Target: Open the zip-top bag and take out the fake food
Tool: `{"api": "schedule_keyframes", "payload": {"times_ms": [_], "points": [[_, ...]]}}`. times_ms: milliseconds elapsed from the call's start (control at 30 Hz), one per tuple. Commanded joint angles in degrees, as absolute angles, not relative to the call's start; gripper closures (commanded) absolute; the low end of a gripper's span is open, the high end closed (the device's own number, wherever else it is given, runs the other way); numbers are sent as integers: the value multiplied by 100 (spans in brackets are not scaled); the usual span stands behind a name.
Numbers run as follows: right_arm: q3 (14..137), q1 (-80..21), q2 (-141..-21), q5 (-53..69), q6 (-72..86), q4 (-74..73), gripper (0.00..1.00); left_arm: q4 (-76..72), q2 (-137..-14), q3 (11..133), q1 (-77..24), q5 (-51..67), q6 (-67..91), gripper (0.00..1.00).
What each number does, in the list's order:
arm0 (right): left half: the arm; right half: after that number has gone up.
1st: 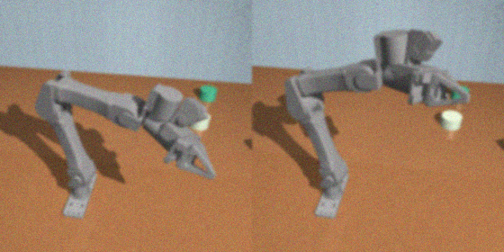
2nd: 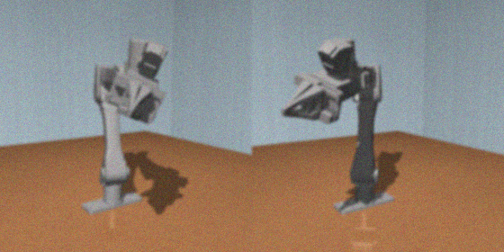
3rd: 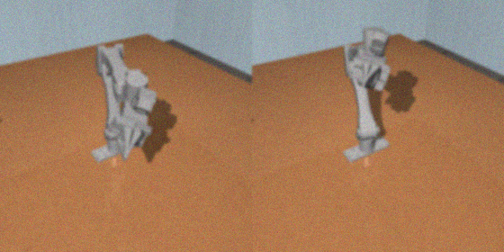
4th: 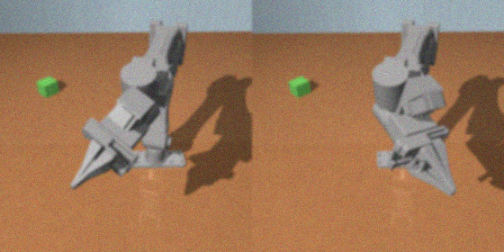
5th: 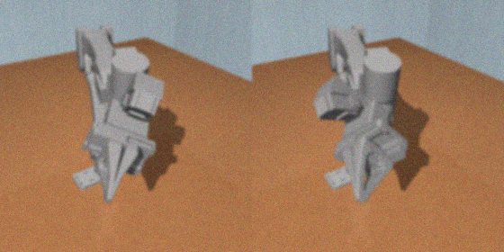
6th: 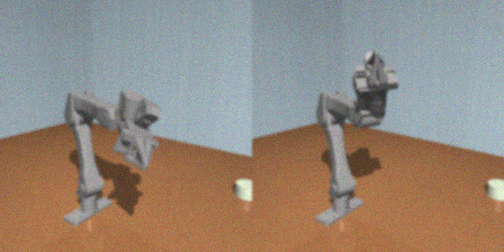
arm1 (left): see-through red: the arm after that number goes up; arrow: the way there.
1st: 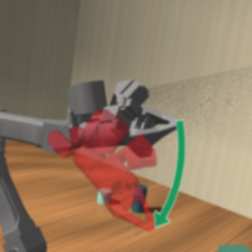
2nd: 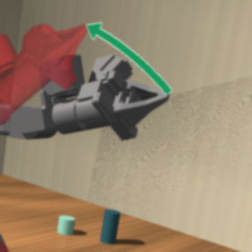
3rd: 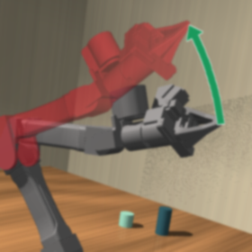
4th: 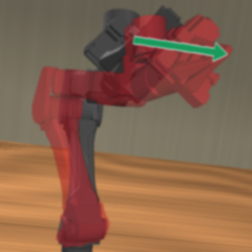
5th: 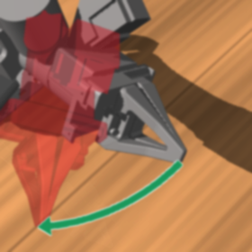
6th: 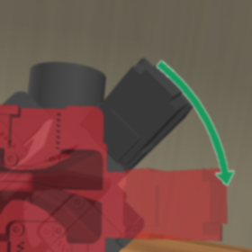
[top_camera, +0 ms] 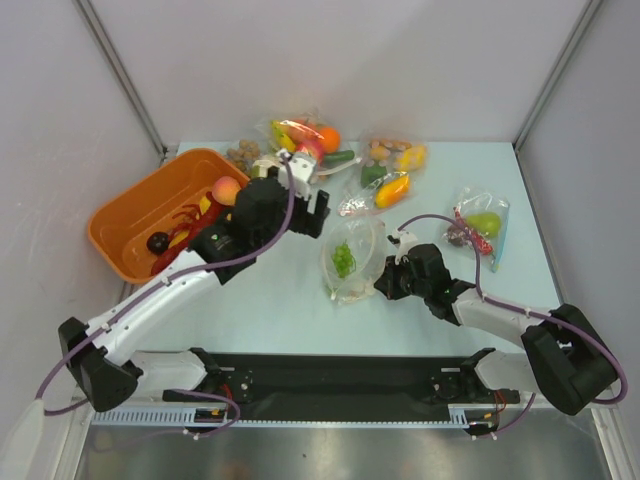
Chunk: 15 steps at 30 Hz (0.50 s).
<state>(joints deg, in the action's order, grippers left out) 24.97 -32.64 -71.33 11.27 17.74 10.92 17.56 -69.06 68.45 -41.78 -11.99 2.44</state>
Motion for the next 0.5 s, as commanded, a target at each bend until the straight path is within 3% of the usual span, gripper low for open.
{"api": "schedule_keyframes", "payload": {"times_ms": [0,100,167,467], "points": [[2522,-3243,-6961,1099,1740,1160,100,1960,-7241,7408,-4796,-1116,324,18],[2496,-3243,-6917,1099,1740,1125,100,2056,-7435,7575,-5115,-1037,465,23],[2470,-3243,-6882,1090,1740,1116,100,2092,-7611,7602,-5264,-959,597,32],[2435,-3234,-6812,1090,1714,1099,100,2092,-8252,7278,-5405,-994,817,44]]}}
